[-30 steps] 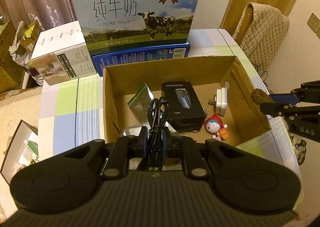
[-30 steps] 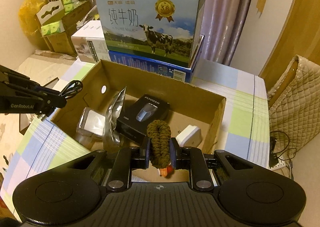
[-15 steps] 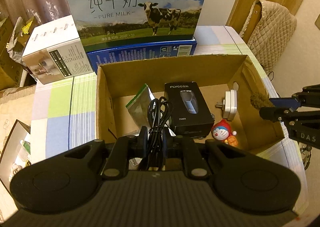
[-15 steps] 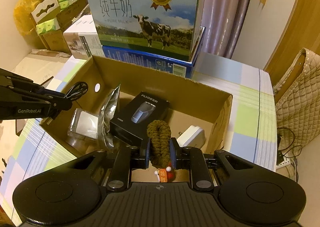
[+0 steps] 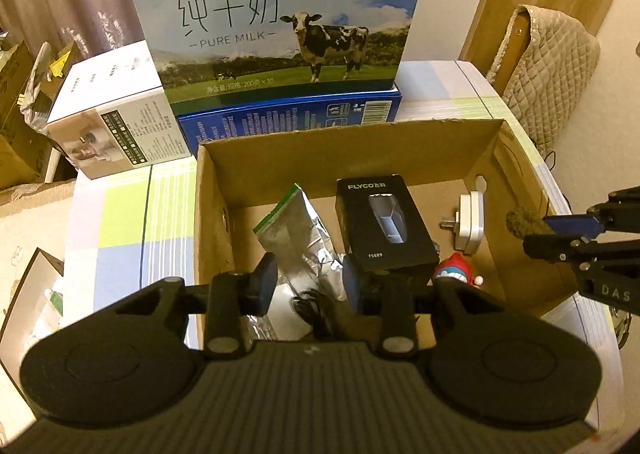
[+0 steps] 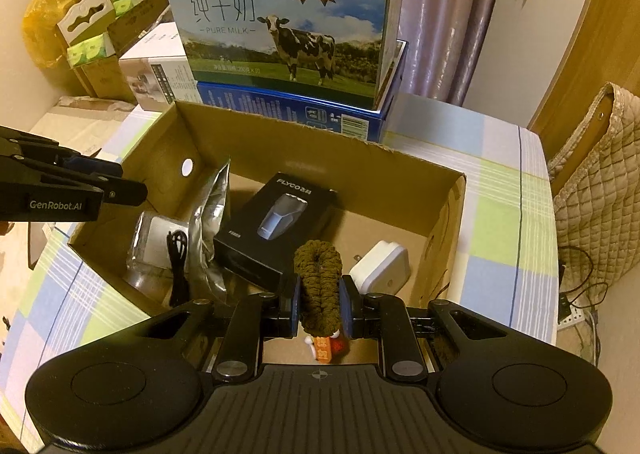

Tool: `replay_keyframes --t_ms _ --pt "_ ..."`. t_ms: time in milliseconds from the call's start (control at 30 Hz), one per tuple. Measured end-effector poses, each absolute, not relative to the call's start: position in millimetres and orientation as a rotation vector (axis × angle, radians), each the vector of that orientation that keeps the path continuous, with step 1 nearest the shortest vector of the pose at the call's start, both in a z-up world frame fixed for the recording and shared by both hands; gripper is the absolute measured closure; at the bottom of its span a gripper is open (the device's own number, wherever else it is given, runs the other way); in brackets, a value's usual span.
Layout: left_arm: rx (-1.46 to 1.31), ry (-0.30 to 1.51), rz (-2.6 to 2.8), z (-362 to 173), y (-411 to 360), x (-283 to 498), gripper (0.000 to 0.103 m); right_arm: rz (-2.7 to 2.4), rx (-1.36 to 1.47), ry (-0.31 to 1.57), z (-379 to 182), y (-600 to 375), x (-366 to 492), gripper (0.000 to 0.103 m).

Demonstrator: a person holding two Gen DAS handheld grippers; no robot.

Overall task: Organize objects
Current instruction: 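Lift and carry the cable and hair tie over the cardboard box, then open the left tool to drop the cable while the right tool releases the hair tie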

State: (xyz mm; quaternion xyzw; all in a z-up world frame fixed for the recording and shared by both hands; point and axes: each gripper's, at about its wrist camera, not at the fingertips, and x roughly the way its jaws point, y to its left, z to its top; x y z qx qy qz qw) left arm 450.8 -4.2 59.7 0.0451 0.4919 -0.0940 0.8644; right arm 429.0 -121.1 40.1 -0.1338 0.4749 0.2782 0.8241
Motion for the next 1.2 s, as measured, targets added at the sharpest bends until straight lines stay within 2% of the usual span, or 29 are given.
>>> replay_keyframes --t_ms 700,767,800,833,967,1200 --pt "0.098 1.042 -0.199 54 2 447 0.073 0.600 -0.238 0.986 40 -122 433 0.086" --pt "0.095 1.043 -0.201 53 2 446 0.072 0.604 -0.199 0.975 40 -124 435 0.075" --pt "0.093 1.043 -0.201 53 3 446 0.072 0.587 -0.186 0.966 40 -126 436 0.058" --pt "0.093 1.043 -0.201 52 3 446 0.071 0.573 -0.178 0.954 40 -127 436 0.051" --pt "0.093 1.041 -0.199 51 4 444 0.059 0.578 -0.168 0.955 40 -131 437 0.050" --pt "0.089 1.043 -0.194 49 6 440 0.052 0.562 -0.184 0.976 37 -136 435 0.050"
